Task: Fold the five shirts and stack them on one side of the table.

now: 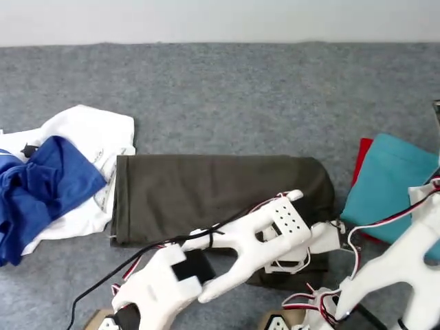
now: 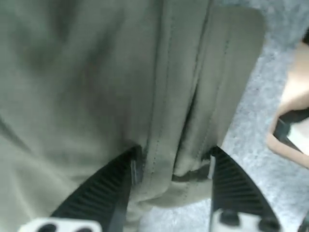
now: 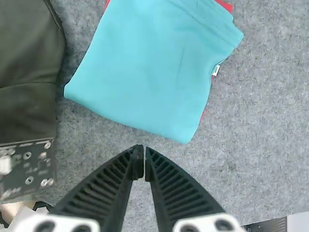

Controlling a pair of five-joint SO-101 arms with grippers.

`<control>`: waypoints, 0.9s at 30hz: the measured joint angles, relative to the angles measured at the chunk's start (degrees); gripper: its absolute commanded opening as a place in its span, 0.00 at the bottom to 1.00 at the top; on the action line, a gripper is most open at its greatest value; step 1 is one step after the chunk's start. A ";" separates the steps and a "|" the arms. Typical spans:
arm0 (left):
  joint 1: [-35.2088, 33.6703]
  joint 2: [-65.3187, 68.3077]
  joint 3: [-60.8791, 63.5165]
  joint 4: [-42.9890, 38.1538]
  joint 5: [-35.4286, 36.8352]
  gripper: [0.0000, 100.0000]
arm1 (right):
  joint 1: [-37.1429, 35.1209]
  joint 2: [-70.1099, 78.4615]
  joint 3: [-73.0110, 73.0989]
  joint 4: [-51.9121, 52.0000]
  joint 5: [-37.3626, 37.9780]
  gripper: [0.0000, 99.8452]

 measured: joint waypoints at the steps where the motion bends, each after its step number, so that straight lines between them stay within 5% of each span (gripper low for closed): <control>1: 0.00 0.62 -0.53 0.00 0.00 0.21 | 0.00 0.00 0.00 0.00 0.00 0.01; 8: 0.18 1.76 -3.87 0.53 -0.18 0.01 | 0.00 0.00 -0.09 0.00 0.00 0.01; 18: -0.44 1.85 -12.40 3.34 0.09 0.01 | 0.00 0.00 -0.09 0.09 0.00 0.01; 27: -9.93 2.37 -19.25 3.69 -0.18 0.01 | 0.00 0.00 -0.09 0.09 0.00 0.01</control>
